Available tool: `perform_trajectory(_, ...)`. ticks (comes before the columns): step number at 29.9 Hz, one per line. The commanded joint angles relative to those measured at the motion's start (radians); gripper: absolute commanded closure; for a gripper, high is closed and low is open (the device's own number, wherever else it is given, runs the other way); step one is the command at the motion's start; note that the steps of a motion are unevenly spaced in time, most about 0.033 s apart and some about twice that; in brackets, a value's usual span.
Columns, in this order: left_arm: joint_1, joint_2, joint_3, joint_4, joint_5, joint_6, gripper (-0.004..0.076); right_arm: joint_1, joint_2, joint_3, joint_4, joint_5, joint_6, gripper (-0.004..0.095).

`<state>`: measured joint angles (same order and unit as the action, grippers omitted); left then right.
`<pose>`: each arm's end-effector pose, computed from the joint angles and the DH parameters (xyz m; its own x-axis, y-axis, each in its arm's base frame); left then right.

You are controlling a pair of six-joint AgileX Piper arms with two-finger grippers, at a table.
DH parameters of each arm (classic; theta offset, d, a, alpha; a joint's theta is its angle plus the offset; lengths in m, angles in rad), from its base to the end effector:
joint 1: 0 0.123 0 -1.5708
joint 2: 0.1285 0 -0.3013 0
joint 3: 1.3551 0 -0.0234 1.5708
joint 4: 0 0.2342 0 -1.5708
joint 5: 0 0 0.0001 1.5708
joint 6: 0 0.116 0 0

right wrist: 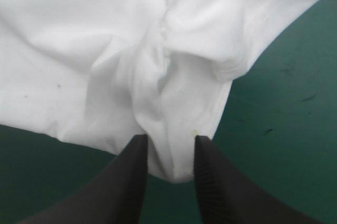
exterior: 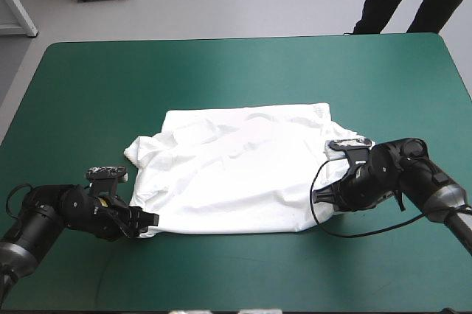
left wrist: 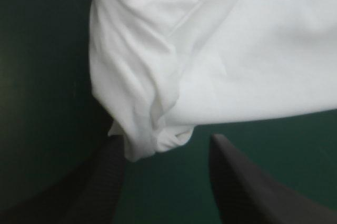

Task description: Fold the cloth

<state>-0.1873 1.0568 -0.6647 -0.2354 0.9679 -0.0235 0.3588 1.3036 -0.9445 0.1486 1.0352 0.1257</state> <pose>0.1451 -0.0502 0.2458 -0.9616 0.0244 -0.2734 0.0897 0.9693 -0.2290 0.2014 0.0913 0.2701 -0.9606 -0.1478 -0.2353 -0.1911 0.9661 0.1735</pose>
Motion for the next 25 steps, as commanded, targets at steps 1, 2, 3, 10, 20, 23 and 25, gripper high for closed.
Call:
perform_trajectory(1,-0.004,-0.017,-0.092,-0.007,0.062,0.000,0.0202,-0.002,-0.027,-0.114,-0.004,0.074,-0.015,0.0420)
perform_trajectory(2,-0.004,-0.017,-0.118,-0.005,0.078,0.000,0.0196,-0.002,-0.027,-0.139,-0.011,0.099,-0.015,0.0398)
perform_trajectory(3,-0.004,-0.017,-0.147,0.000,0.093,0.000,0.0196,-0.002,-0.028,-0.178,-0.029,0.137,-0.013,0.0388)
perform_trajectory(10,-0.004,-0.017,-0.345,0.073,0.119,-0.011,0.0196,-0.002,-0.038,-0.416,-0.120,0.214,-0.013,0.0395)
perform_trajectory(20,-0.002,0.078,-0.436,0.258,0.090,-0.100,0.0196,-0.004,-0.045,-0.614,-0.154,0.214,-0.003,0.0399)
perform_trajectory(23,-0.002,0.162,-0.468,0.251,0.061,-0.100,0.0196,-0.004,-0.045,-0.614,-0.175,0.214,-0.003,0.0399)
perform_trajectory(25,0.007,0.229,-0.508,0.251,0.063,-0.100,0.0196,-0.004,-0.045,-0.614,-0.177,0.214,-0.003,0.0399)
